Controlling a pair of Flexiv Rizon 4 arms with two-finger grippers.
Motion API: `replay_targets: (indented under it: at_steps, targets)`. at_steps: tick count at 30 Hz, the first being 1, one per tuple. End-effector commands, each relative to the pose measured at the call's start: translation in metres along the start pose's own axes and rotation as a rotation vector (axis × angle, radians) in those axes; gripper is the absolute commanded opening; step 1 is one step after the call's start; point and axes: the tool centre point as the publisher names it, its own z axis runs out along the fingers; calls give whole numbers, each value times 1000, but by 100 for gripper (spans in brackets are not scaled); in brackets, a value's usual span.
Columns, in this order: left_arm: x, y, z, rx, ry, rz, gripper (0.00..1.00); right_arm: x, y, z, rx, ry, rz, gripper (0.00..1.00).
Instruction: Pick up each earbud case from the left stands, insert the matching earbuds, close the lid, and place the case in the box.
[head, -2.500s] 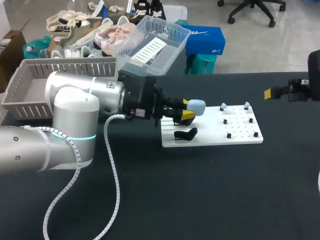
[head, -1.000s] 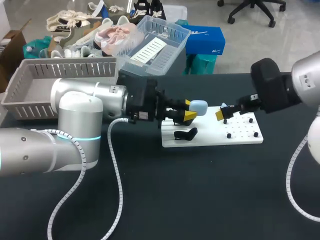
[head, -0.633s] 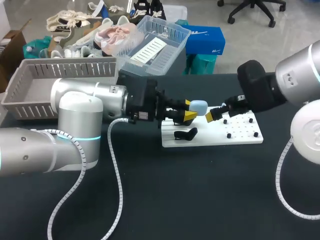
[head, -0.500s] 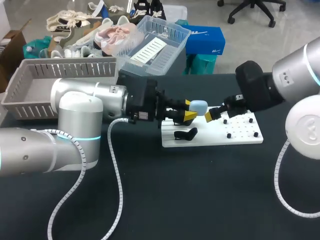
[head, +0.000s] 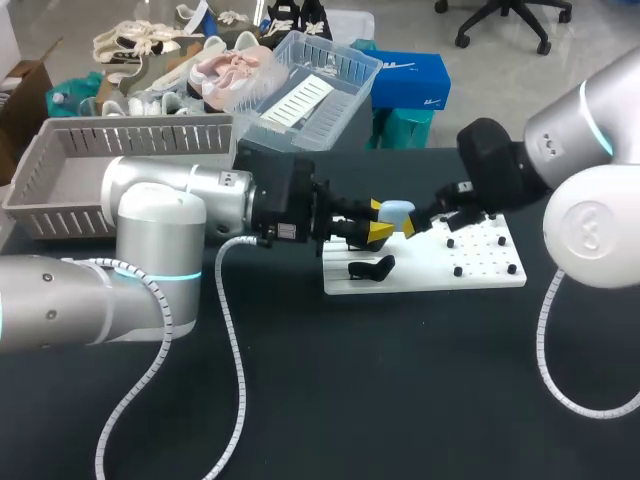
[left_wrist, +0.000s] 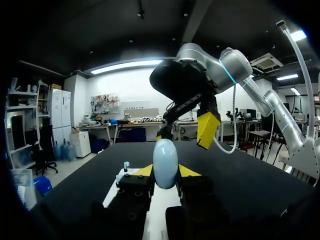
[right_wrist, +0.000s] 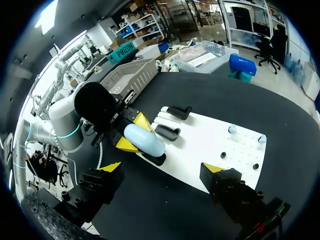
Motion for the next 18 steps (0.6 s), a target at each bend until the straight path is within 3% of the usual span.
replay_targets:
  at_steps: [1,18]
  targets:
    - [1,-1,0,-2,-2,1,0,-3,-2,2,4,1,6,100]
    - [1,-1,0,-2,-2,1,0,-8,-7,5,18,3,33,100]
